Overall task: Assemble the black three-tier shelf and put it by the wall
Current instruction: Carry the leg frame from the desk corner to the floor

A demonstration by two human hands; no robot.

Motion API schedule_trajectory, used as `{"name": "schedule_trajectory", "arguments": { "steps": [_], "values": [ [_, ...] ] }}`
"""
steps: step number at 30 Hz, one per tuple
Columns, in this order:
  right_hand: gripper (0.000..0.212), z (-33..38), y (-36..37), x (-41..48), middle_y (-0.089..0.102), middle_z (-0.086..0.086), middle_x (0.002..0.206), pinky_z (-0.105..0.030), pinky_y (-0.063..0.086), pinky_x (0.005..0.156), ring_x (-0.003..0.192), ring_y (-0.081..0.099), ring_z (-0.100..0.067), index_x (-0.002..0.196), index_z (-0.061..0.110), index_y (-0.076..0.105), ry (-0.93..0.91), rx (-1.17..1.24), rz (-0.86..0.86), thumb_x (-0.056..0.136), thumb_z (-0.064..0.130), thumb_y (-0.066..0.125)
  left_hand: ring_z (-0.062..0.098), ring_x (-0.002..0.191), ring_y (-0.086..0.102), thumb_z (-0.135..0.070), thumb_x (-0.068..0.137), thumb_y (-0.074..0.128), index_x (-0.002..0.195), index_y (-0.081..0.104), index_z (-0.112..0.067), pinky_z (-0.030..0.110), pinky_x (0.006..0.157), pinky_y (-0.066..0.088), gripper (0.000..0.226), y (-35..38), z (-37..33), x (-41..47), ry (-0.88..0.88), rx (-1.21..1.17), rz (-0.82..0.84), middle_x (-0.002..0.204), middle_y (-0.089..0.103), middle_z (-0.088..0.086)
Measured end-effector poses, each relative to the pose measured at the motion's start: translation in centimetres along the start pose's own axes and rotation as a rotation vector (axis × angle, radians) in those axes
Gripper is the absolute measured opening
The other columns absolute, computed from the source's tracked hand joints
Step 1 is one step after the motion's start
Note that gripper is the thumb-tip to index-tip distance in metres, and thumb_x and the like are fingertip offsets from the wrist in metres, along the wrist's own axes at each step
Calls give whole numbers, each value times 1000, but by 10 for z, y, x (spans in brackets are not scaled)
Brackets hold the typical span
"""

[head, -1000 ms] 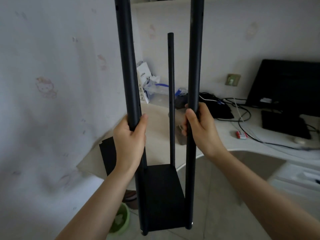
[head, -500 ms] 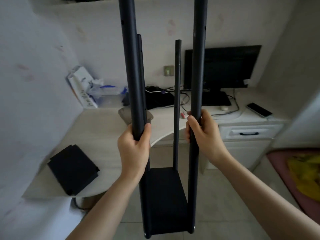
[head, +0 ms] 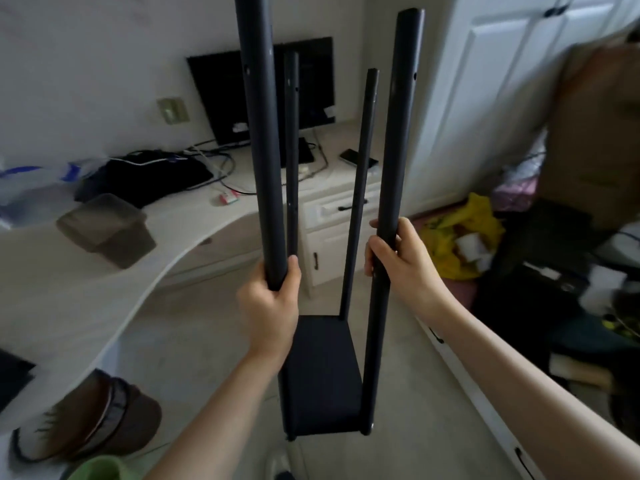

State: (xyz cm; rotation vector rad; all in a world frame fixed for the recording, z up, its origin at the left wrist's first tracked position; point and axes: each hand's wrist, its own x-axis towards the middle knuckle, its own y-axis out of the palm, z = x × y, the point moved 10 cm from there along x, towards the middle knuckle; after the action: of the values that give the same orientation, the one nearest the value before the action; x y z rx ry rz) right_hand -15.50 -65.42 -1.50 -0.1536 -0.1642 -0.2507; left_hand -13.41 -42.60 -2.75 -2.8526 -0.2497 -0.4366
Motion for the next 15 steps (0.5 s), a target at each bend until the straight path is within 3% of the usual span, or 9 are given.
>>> {"name": "schedule_trajectory", "arguments": {
  "steps": [3,5,11,15],
  "values": [
    [12,-7,-56,-21,57,-2,74,-37,54,70,69,57,-26,112,13,45,11,-43,-76,101,9,47,32,48,50,-27,97,66,69,52,-23,43,46,41,31,48,-7,-32,0,13,70,53,51,12],
    [12,-9,-89,-34,56,-5,75,-32,53,67,67,55,-22,110,15,43,30,-36,-133,102,6,46,31,49,53,-31,97,65,72,55,-24,40,46,43,28,78,-6,-49,-29,-4,132,56,55,13],
    [18,-40,-168,-82,60,-13,83,-36,57,71,72,60,-20,116,19,41,180,-92,-275,102,11,49,36,50,51,-28,98,65,71,53,-25,38,46,41,30,158,6,-90,-95,-41,357,55,51,16],
    [18,-63,-201,-125,59,-2,79,-37,55,74,71,59,-15,117,19,42,256,-94,-387,102,11,49,18,42,48,-26,99,64,70,51,-17,27,43,41,33,209,24,-115,-184,-74,567,49,48,0]
  ]
}}
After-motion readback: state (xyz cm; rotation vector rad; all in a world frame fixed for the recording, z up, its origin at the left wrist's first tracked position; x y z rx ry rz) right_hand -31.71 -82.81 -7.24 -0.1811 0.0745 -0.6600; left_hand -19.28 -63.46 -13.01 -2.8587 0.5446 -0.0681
